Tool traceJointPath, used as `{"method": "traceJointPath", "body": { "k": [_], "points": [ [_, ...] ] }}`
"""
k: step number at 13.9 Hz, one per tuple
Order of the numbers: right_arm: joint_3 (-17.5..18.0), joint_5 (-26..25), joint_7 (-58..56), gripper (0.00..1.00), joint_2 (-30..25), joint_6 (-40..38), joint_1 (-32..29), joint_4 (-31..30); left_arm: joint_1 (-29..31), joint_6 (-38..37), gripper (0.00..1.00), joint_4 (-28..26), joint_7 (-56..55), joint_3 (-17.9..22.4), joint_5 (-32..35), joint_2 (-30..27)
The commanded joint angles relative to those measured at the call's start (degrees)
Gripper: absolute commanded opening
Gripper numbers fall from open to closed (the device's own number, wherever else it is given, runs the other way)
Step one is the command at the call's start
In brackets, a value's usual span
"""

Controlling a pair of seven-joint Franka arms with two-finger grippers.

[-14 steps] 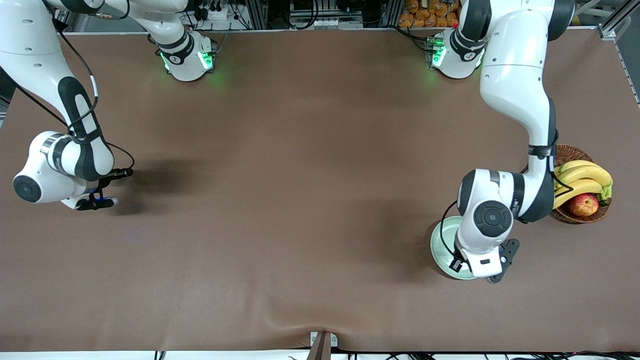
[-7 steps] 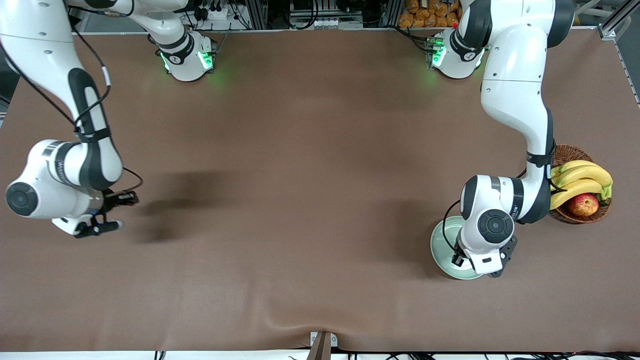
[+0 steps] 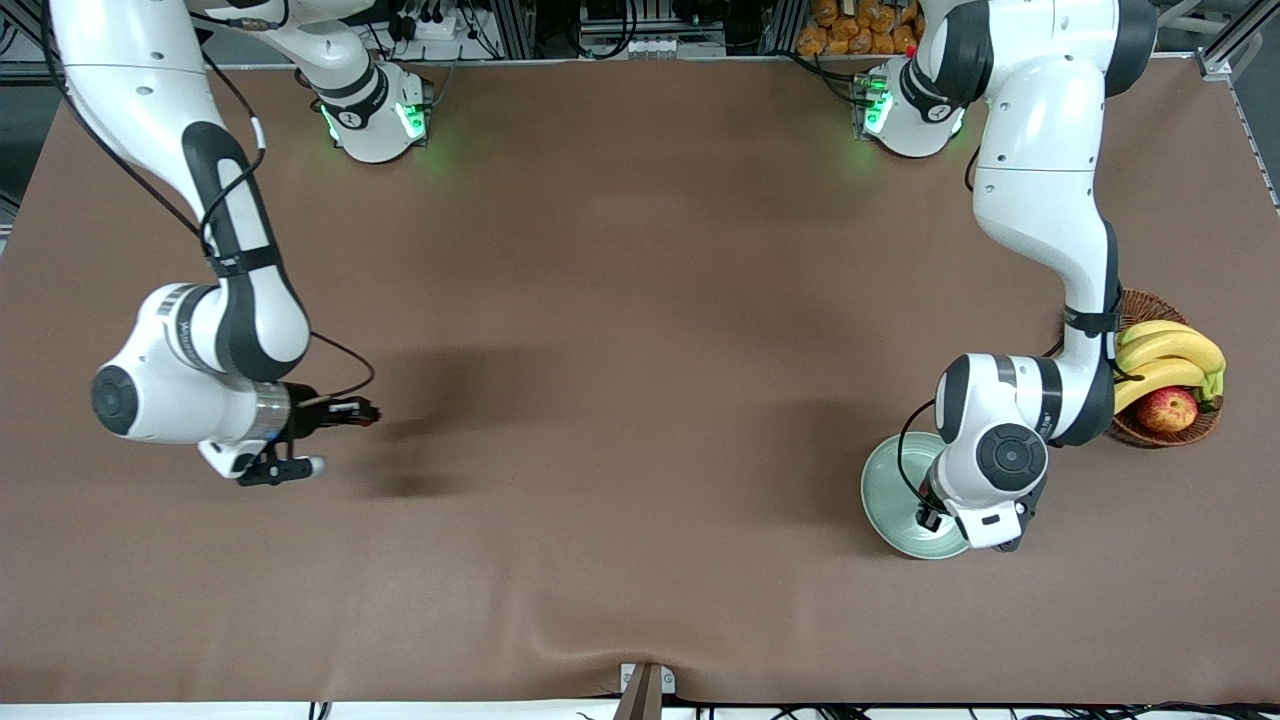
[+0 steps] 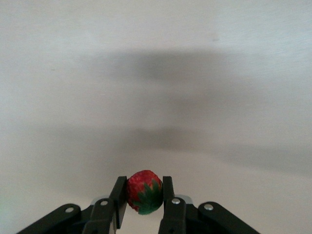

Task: Collect all strawberries into plate
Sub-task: 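Set the last strawberry at the middle with the right gripper while the left gripper returns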

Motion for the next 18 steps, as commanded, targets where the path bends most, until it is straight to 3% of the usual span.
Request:
{"method": "traceJointPath", "body": {
  "k": [1,6,9,13,18],
  "points": [
    [-0.4,3.3,6.2,0.06,0.4,0.4,5.5,0.1,-0.5,0.0,1.0,-0.8,-0.1,-0.1,-0.9,-2.4],
    [-0.4,12.0,8.6,0.06,3.0,5.3,12.8,0.2,-4.3,-0.2,1.0,-0.9,-0.2,-0.1,-0.3,-5.7],
    [-0.4,16.2,8.6,0.12,5.4,9.2,16.5,0.4,-9.1,-0.4,1.0,-0.9,-1.2,-0.1,-0.4,-5.8],
    [-0.3,17.2,8.7,0.16,7.9,14.3,20.3,1.1,-14.7,-0.4,1.0,-0.8,-4.1,-0.1,-0.3,-5.4],
    [-0.4,22.4,8.5,0.62,9.9,19.2,21.5,1.2,-19.2,-0.2,1.0,-0.2,-10.0,-1.6,-1.9,-5.1]
  ]
}}
